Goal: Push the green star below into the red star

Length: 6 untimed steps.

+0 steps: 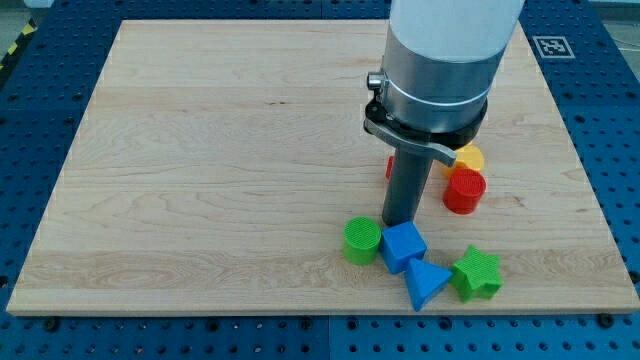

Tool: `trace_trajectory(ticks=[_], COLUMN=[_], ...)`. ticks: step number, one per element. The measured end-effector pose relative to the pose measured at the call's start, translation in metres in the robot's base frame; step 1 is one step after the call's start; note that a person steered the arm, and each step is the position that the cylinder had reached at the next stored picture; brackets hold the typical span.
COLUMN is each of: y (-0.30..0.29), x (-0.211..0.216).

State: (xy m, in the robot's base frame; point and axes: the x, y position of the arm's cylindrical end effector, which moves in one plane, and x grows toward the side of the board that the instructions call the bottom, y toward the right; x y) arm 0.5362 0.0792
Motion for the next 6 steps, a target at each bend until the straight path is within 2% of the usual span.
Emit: trace_trajectory(ticks=[3,5,6], y=[0.052,0.084,0.108], x=[0.008,0.038,0.038])
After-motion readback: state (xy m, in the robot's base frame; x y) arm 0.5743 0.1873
